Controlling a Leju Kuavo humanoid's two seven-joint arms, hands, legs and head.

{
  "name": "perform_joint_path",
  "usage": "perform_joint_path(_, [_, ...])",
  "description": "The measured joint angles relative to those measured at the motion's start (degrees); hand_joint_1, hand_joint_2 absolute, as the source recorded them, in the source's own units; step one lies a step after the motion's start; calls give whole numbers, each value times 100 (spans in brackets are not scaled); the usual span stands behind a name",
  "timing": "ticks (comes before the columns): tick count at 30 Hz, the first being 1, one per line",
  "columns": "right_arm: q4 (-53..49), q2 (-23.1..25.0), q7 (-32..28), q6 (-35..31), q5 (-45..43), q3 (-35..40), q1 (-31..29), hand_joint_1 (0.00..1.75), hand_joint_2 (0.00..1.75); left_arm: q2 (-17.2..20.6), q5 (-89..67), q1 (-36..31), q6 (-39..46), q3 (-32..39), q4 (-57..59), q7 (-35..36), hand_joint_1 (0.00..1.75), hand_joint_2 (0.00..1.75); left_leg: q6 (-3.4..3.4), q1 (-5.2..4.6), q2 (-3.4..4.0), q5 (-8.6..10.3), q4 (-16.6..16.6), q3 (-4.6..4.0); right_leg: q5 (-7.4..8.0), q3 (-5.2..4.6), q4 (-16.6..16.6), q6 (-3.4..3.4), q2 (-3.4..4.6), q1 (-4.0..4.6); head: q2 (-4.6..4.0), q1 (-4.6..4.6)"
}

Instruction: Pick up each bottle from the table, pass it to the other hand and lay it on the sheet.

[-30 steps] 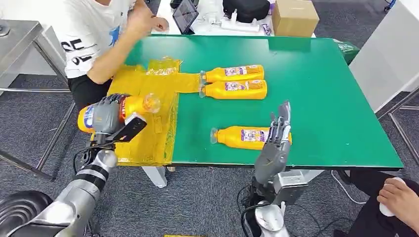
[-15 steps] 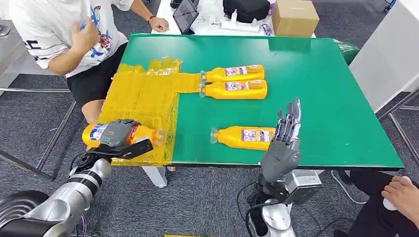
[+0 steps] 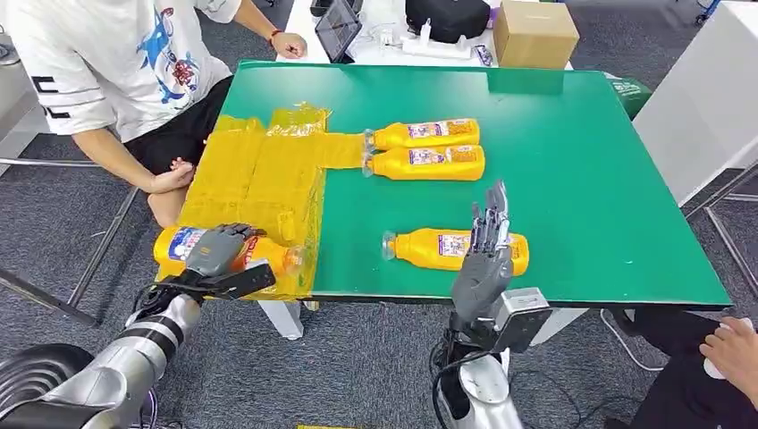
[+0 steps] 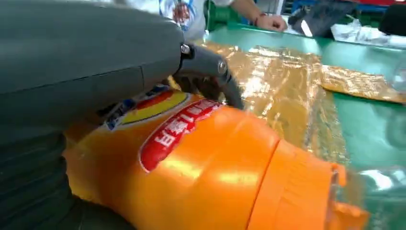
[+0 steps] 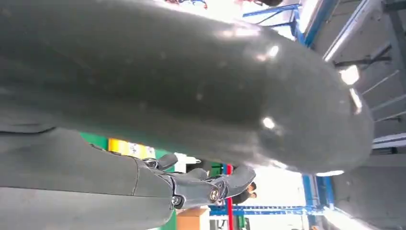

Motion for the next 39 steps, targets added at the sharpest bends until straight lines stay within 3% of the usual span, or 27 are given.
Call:
perform_joint_path(18, [439, 109, 96, 155, 4, -83, -77, 0, 0, -74, 543, 131, -594, 114, -74, -172, 0, 0, -1, 0, -2, -1, -4, 43, -2, 41, -1, -2, -1, 1, 0, 2])
perform_joint_path(23, [518, 131, 140, 225, -22, -111, -103, 0, 0, -74, 1294, 113, -1596, 361, -136, -385, 0, 0, -1, 0, -5, 0, -5, 62, -3, 61, -2, -3, -1, 1, 0, 0])
perform_joint_path(24, [531, 135, 140, 234, -24, -114, -106, 0, 0, -79, 1465, 125, -1672, 404, -168, -441, 0, 175, -1, 0, -5, 0, -5, 65, -3, 62, -2, -3, -1, 1, 0, 2])
perform_joint_path(26, [566, 144, 142, 247, 4, -116, -106, 0, 0, -140, 1942, 252, -1294, 556, -344, -693, 0, 175, -1, 0, -1, 0, -5, 65, -2, 57, -2, -3, 0, 0, 0, 0])
perform_joint_path(30, [629, 203, 216, 151, 177, -111, -103, 0, 0, -499, 2984, 728, 916, 920, -1322, -988, 0, 175, -5, -1, 5, 6, -3, 46, 3, 38, -2, -1, 0, -1, 0, 0])
perform_joint_path(32, [658, 232, 251, 109, 234, -109, -103, 0, 0, -623, 3269, 806, 1520, 978, -1812, -1008, 0, 175, -5, -1, 0, 5, -3, 40, 2, 38, -2, 0, -1, -1, 0, 2])
perform_joint_path(39, [717, 280, 258, 78, 243, -79, -104, 0, 0, -793, 3307, 1029, 1587, 1099, -2583, -1016, 0, 175, -7, 1, 0, 4, -3, 25, 0, 22, -2, -1, 1, 1, 0, 2])
